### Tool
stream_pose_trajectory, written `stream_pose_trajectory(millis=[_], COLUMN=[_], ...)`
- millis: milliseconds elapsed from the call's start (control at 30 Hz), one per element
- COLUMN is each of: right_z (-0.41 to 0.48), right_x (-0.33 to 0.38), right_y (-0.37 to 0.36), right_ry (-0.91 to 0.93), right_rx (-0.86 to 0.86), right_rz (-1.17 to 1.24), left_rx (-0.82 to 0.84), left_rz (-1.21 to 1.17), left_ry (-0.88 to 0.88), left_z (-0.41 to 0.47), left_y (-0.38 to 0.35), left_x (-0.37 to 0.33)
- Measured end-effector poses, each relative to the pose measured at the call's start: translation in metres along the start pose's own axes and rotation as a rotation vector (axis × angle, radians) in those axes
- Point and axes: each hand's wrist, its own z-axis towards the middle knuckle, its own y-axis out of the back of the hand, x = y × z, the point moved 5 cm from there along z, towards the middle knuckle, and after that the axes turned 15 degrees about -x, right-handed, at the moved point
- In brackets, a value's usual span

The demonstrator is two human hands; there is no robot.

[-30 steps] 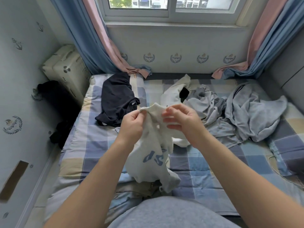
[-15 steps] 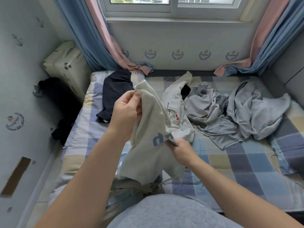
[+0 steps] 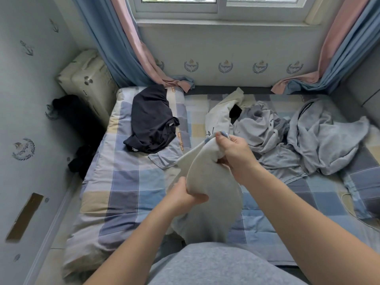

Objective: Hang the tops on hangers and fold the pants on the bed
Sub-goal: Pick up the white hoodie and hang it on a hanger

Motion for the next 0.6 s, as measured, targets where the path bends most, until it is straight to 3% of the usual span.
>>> stream_pose_trajectory(millis=[167, 333, 467, 600], right_z=[-0.007, 0.009, 0.029, 0.027], right_x=[0.019, 0.011, -0.017, -0.046], right_y=[0.005, 0.029, 0.062, 0.07], right_ry=[-0.086, -0.158, -0.188, -0.09], right_rx=[-0.006, -0.164, -0.34, -0.196], right_rz=[0.258, 0.396, 0.261, -0.213], left_rx=[-0.263, -0.44, -0.54, -0.464], left_rz=[-0.177, -0.206, -0.303, -0.361], left_ry=[0.145, 0.069, -0.052, -0.243], left_z=[0.012, 0.023, 0.03, 0.022], left_y=[0.017, 0.037, 0.052, 0.059], left_x=[0.012, 0.003, -0.013, -0.048])
